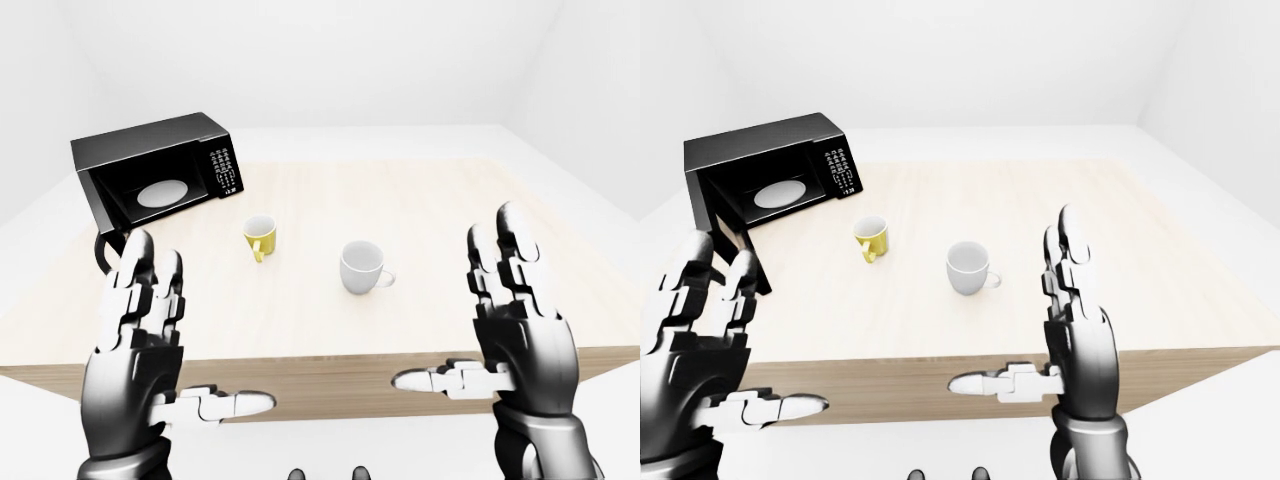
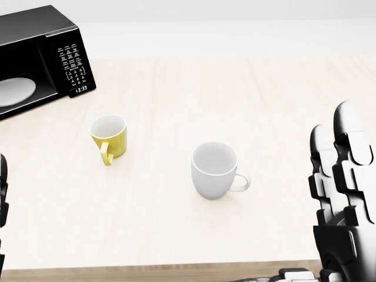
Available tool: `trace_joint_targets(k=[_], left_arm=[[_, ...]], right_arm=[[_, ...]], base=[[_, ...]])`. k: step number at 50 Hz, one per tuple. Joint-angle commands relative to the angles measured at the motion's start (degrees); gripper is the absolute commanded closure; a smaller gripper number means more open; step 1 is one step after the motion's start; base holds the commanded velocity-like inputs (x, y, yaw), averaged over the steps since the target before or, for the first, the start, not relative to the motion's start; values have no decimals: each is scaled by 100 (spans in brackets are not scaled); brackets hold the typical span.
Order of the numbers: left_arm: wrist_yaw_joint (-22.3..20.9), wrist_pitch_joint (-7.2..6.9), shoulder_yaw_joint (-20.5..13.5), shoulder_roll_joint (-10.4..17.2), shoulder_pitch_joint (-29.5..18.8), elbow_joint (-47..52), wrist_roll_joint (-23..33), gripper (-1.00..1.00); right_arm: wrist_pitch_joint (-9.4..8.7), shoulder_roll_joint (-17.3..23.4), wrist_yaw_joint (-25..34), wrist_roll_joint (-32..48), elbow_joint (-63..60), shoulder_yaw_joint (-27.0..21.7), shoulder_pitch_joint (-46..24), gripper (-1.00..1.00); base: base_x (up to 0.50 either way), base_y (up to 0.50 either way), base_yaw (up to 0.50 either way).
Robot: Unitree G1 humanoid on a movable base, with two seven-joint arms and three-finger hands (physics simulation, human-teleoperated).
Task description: Close the microwave.
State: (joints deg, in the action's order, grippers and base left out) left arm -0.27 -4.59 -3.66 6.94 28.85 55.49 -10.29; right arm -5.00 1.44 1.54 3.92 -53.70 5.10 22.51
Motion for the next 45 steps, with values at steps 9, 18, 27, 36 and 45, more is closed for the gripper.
trace_joint_targets(k=[9, 18, 27, 36, 45], left_arm=[[331, 117, 136, 472, 474, 450, -371, -100], [346, 134, 87, 508, 488, 450, -500, -100], [461, 81, 121, 637, 467, 450, -585, -100], [467, 153, 109, 679, 510, 450, -640, -100], [501, 160, 108, 718, 512, 450, -662, -100]], right_arm=[[0, 37, -23, 26, -630, 103, 255, -100], [0, 46, -67, 95, -551, 148, 223, -100], [0, 104, -105, 265, -489, 259, 255, -100], [0, 108, -127, 320, -478, 269, 240, -100], [0, 128, -156, 352, -493, 301, 258, -100]], base=[[0, 0, 0], [0, 0, 0], [0, 33, 0], [0, 50, 0], [0, 50, 0]])
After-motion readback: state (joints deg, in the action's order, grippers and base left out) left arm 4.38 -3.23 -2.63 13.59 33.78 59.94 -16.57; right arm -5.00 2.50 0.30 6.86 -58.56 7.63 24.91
